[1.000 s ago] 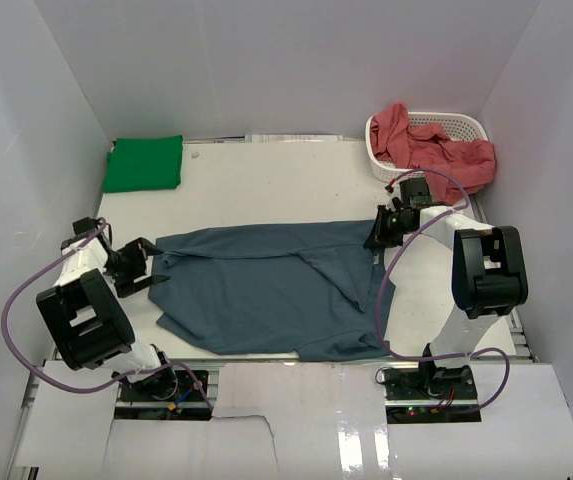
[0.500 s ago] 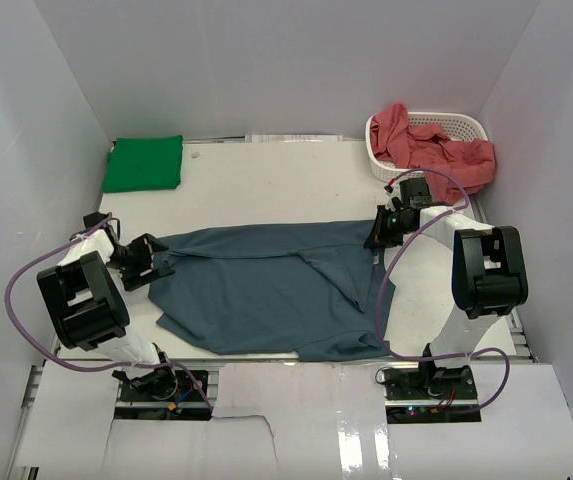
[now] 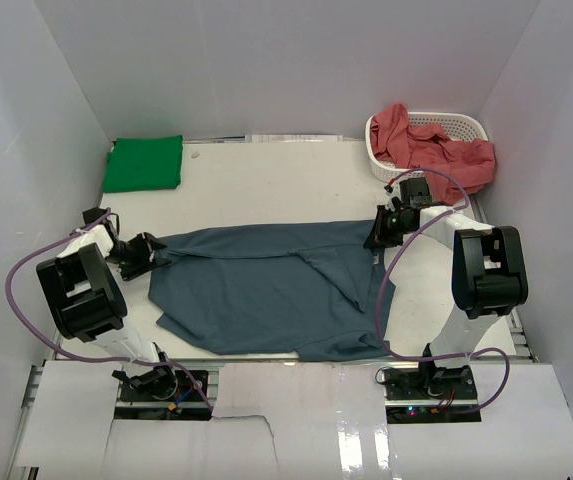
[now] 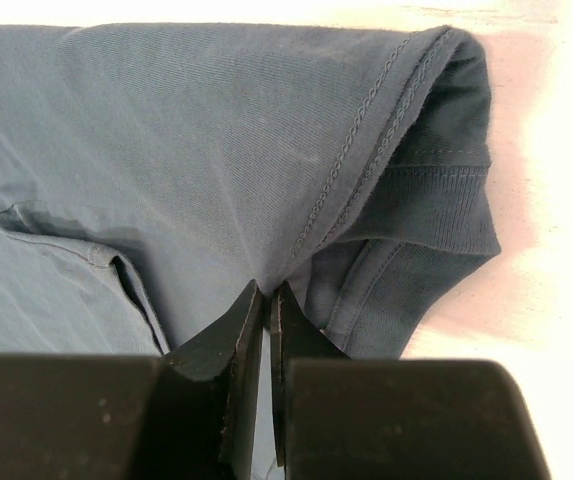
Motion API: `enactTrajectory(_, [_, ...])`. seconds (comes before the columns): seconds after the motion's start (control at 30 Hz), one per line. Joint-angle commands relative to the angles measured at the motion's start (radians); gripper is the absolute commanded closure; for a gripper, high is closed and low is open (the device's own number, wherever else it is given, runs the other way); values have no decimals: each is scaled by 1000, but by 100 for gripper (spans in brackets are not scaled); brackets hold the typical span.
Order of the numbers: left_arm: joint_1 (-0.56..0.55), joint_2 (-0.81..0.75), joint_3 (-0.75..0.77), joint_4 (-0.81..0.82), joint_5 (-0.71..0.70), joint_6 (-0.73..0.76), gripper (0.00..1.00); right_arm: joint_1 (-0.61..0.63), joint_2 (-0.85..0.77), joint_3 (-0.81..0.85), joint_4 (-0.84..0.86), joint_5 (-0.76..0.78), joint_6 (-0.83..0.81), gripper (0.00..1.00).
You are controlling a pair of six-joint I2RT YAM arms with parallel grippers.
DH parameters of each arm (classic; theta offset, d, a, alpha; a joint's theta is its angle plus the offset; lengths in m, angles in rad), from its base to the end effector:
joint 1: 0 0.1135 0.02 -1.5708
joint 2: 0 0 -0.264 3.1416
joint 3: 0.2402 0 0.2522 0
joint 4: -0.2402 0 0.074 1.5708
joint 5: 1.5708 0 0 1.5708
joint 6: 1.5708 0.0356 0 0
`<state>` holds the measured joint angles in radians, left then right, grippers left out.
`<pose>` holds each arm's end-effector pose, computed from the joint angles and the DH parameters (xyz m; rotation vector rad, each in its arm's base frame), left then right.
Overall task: Fold and stack the t-shirts
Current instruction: Fold the flattened tshirt in 1/3 of the way
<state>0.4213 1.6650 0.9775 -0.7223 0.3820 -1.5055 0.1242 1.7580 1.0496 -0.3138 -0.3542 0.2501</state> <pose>0.2695 0.1062 0.1616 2.4506 -1.7606 0.6253 0.3460 0.0556 0.1674 0.0330 2.6094 0.5948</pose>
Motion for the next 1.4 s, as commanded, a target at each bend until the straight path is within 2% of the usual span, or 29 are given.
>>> enactTrajectory(0.0, [-6, 1, 27, 1, -37, -127, 49, -5, -18, 6, 16, -9, -21, 92])
enactTrajectory(0.1, [-6, 10, 30, 7, -32, -121, 60, -5, -18, 6, 15, -8, -20, 92])
enactTrajectory(0.47, [-6, -5, 33, 15, -48, -79, 77, -5, -26, 1, 10, -2, -23, 92])
enactTrajectory(0.67, [-4, 13, 98, 3, -95, 99, 94, -5, -22, 10, 1, -5, -20, 92])
enactTrajectory(0.87, [-4, 15, 124, -14, -192, 289, 100, -5, -22, 23, -21, 4, -23, 92])
enactTrajectory(1.17, [-6, 25, 115, 24, -267, 557, 100, -5, 6, 95, -102, 20, -32, 92])
enactTrajectory(1.37, [-45, 22, 135, 38, -360, 666, 100, -5, 17, 105, -122, 35, -34, 92])
